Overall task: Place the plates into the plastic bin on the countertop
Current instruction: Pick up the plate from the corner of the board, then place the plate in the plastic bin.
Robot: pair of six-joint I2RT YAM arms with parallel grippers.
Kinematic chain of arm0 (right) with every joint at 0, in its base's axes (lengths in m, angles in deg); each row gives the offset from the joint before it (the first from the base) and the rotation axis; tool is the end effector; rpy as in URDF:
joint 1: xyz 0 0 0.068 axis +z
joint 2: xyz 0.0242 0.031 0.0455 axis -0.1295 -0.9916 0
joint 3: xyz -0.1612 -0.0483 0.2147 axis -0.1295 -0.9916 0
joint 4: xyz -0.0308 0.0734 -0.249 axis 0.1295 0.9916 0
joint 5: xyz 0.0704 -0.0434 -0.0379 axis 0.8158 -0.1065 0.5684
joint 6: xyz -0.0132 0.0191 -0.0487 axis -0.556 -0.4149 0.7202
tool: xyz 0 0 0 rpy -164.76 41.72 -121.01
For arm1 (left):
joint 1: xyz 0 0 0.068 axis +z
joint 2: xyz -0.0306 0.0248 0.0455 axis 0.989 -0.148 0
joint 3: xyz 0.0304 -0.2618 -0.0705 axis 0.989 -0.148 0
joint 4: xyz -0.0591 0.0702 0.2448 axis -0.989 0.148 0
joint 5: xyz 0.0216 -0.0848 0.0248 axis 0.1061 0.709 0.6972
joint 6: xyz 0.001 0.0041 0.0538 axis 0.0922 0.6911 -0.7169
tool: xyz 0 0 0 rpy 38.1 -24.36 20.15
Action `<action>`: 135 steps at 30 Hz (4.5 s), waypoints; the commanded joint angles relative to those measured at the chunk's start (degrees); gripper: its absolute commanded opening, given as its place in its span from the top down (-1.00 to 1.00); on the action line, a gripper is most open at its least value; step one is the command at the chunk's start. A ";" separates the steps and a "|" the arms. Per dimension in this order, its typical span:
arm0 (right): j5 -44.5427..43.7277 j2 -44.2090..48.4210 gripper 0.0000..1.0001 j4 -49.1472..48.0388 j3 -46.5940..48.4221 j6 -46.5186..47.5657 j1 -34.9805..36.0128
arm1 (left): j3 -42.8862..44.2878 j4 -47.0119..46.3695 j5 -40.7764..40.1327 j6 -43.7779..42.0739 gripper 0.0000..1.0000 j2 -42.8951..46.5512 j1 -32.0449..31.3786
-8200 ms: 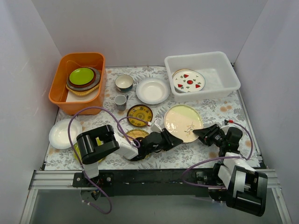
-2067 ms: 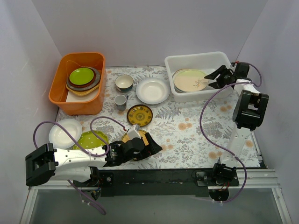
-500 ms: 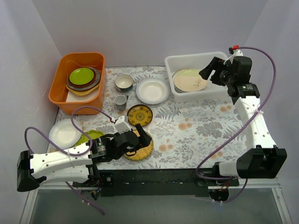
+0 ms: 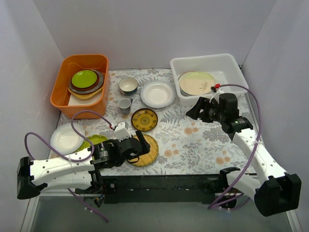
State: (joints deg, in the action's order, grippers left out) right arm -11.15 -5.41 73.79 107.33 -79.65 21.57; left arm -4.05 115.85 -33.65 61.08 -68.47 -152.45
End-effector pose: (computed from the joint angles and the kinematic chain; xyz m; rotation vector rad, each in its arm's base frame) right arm 0.2255 0.0680 0.3046 0.0596 2.1111 0.7697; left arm 0.0750 -0.1578 0.2557 -1.1315 2.2140 -0.8321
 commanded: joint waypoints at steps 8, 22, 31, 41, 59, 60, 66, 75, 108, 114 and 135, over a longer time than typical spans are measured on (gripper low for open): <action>0.70 2.80 -0.53 -11.92 -10.71 -5.49 13.19 | -6.04 -1.59 3.48 -1.12 -0.87 3.86 5.04; 3.42 -14.41 -0.50 -32.67 -19.24 -12.35 27.96 | -11.67 -11.79 20.44 -11.22 -0.88 0.18 18.57; 5.18 -27.07 -0.41 -42.96 -19.07 -15.87 32.62 | -11.76 -13.47 23.52 -13.25 -0.88 -3.26 19.89; 8.87 -35.87 -0.24 -53.16 -19.33 -20.18 33.33 | -12.64 -13.03 23.08 -13.69 -0.88 -3.00 20.42; 9.49 -39.66 0.80 -57.21 -19.68 -22.55 33.59 | -13.08 -13.91 23.52 -13.78 -0.88 -3.35 20.95; 9.31 -39.48 0.83 -57.21 -19.77 -22.38 33.68 | -13.08 -13.82 23.52 -13.78 -0.89 -3.26 20.95; 8.17 -37.38 0.93 -54.14 -19.68 -21.50 33.59 | -10.10 -13.47 23.96 -15.71 -0.89 -1.51 21.04; 5.36 -32.81 0.97 -48.69 -18.45 -19.74 33.59 | 0.18 -9.69 23.87 -20.10 -0.96 -0.18 20.95; -13.19 -4.94 0.97 -6.24 4.30 -2.43 21.65 | 8.81 0.95 17.90 -20.72 -0.96 0.43 20.95; -10.03 -7.83 0.97 -5.62 9.40 -0.05 16.02 | 6.96 0.07 18.77 -20.19 -0.96 0.34 21.04; 7.19 -24.89 0.97 -7.54 30.85 -1.97 -7.97 | 3.10 -1.07 20.97 -18.70 -0.96 -0.89 20.95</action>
State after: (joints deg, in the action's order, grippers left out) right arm -9.42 -28.07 72.04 134.04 -78.65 17.33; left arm 0.17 115.63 -13.61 41.89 -69.72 -131.82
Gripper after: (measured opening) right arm 0.113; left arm 0.982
